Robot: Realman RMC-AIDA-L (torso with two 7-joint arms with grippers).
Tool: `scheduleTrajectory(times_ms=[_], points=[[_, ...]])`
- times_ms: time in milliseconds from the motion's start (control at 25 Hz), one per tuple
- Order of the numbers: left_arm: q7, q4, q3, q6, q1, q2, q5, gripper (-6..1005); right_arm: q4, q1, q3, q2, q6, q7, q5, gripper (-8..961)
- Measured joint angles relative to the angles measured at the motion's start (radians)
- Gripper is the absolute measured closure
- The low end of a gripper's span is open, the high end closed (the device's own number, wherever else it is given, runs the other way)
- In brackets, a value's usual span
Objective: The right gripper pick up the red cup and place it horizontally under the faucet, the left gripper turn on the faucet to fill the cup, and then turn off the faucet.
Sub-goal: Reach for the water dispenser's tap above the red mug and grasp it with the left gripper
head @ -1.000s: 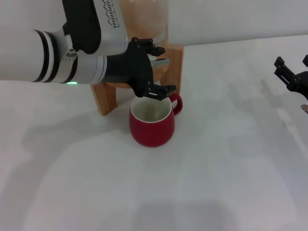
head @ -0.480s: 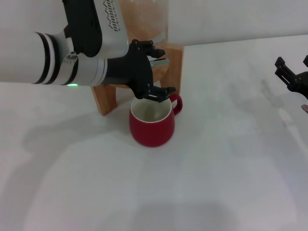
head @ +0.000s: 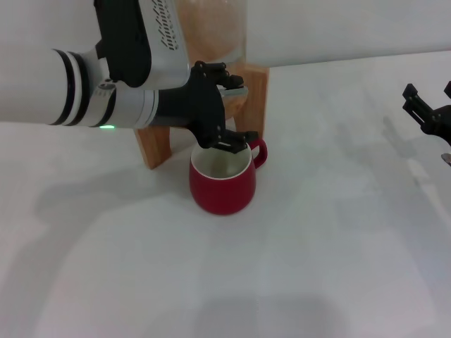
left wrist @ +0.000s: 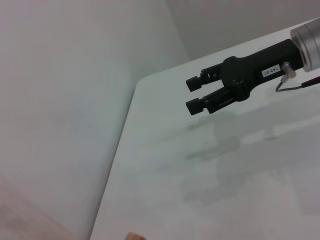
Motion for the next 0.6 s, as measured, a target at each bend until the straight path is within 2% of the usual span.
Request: scheduleTrajectory(times_ms=[600], points=[[-0.005, 0.022, 0.005, 0.016, 0.011, 0.000, 0.000, 118, -0.004, 0.000, 0.000, -0.001, 0.000, 0.000, 0.000, 108]])
